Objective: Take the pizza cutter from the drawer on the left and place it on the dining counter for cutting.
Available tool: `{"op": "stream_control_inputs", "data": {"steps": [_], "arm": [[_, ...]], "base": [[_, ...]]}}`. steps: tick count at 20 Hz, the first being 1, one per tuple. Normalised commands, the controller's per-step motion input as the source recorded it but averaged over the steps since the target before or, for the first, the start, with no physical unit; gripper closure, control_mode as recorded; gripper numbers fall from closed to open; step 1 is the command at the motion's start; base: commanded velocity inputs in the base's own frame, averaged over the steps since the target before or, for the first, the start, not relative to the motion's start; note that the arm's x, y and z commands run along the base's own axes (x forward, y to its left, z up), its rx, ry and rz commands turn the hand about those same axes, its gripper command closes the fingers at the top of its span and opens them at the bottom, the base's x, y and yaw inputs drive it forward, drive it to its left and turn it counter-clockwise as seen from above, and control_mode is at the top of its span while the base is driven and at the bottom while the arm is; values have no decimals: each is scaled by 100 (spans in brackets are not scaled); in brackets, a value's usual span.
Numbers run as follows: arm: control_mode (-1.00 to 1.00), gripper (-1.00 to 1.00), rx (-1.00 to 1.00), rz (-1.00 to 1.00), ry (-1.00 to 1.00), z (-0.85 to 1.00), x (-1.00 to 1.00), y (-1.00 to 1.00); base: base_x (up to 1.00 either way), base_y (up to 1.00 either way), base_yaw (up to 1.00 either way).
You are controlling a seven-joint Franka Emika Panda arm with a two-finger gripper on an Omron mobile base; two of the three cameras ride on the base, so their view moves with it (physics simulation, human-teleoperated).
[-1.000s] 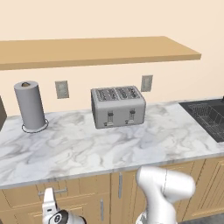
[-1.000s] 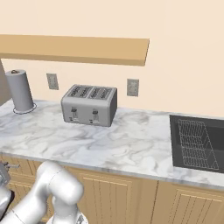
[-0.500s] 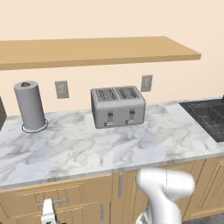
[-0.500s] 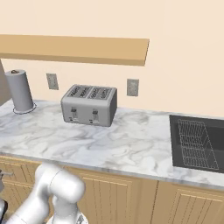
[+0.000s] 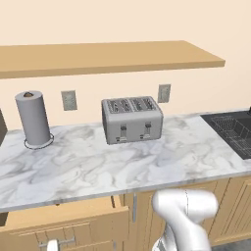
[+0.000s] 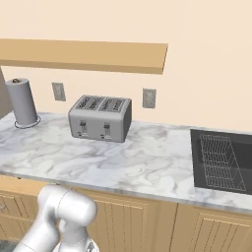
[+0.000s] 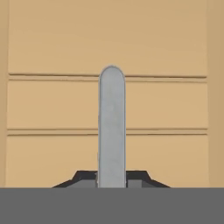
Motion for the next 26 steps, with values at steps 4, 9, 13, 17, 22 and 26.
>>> {"op": "stream_control_inputs", "data": {"steps": [4,9,13,17,22,26], "arm": [[-100,100,0,0,0,-6,-71,17],[-100,100,0,0,0,-7,-68,19],[-100,100,0,0,0,-8,-66,19],[-100,100,0,0,0,-8,-68,18],[-100,100,0,0,0,-10,-70,17],[-100,100,0,0,0,-8,-68,18]], "base": [[0,0,0],[0,0,0],[0,0,0],[0,0,0],[0,0,0],[0,0,0]]}}
